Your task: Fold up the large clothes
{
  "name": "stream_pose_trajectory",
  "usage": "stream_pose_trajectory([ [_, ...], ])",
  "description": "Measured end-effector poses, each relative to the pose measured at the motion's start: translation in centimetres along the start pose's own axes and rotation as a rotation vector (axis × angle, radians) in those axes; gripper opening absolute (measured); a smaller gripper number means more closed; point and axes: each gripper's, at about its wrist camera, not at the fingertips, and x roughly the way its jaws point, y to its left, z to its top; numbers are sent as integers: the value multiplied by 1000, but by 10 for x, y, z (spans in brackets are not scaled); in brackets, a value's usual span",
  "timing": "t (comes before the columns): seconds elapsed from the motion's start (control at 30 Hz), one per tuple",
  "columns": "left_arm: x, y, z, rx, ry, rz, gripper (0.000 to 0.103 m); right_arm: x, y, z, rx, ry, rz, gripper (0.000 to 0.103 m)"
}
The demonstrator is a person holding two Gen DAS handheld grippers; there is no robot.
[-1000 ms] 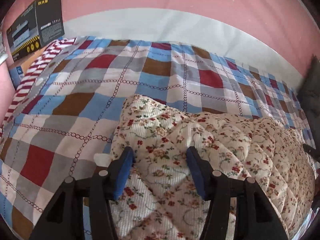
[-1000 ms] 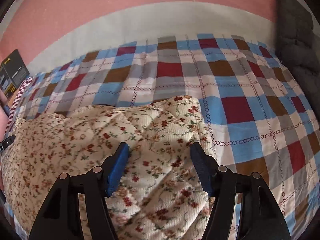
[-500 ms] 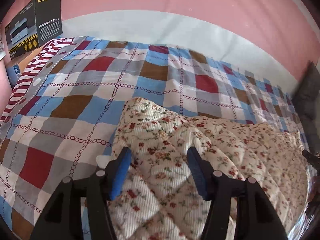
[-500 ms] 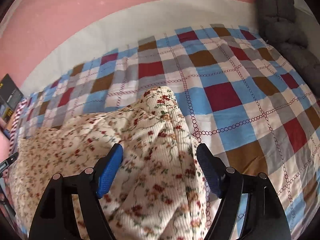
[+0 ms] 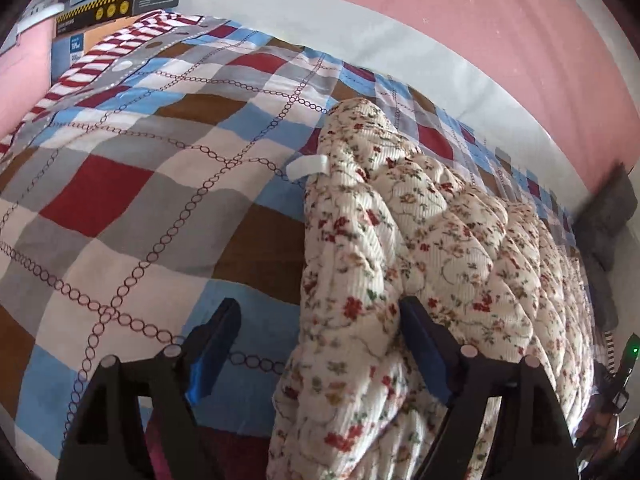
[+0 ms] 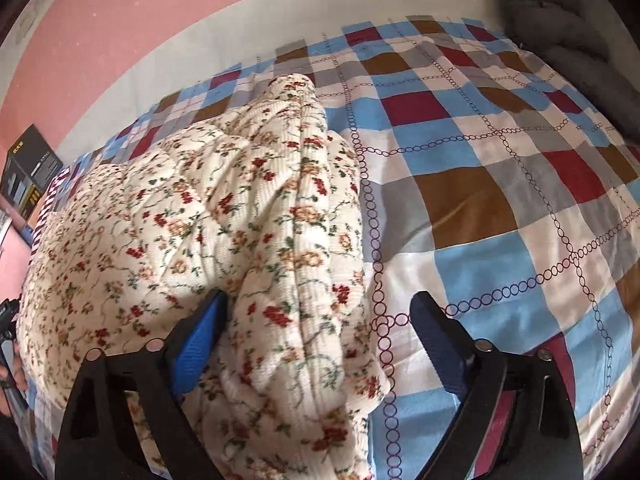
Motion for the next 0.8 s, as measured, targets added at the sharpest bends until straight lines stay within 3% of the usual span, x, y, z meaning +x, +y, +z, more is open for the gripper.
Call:
stream_pose_trajectory([
  [0.07, -2, -10, 7, 59, -8, 50, 83, -1, 0, 1, 21, 1, -8, 94],
  [0.13, -13, -18, 12, 98, -24, 76, 73, -13, 5, 2, 20, -10, -40, 93],
  [0.2, -27, -19, 14, 106, -47, 65, 71, -35, 13, 1, -14, -52, -45, 83],
  [0.27, -33, -12, 16, 84, -51, 29, 68, -49, 14, -1, -27, -72, -20, 83],
  [0.4, -19, 1, 23, 5, 23, -72, 64, -41, 11, 8, -43, -41, 12, 83],
  [0.53, 9, 16, 26, -88, 93, -166, 72, -9, 0, 16, -3, 25, 64, 84],
  [0.63, 23, 32, 26, -169, 133, -261, 75, 4, -16, 19, 75, 56, 150, 87],
  [0.8, 22, 33, 19, -166, 135, -313, 73, 16, -36, 16, 158, 103, 269, 92],
])
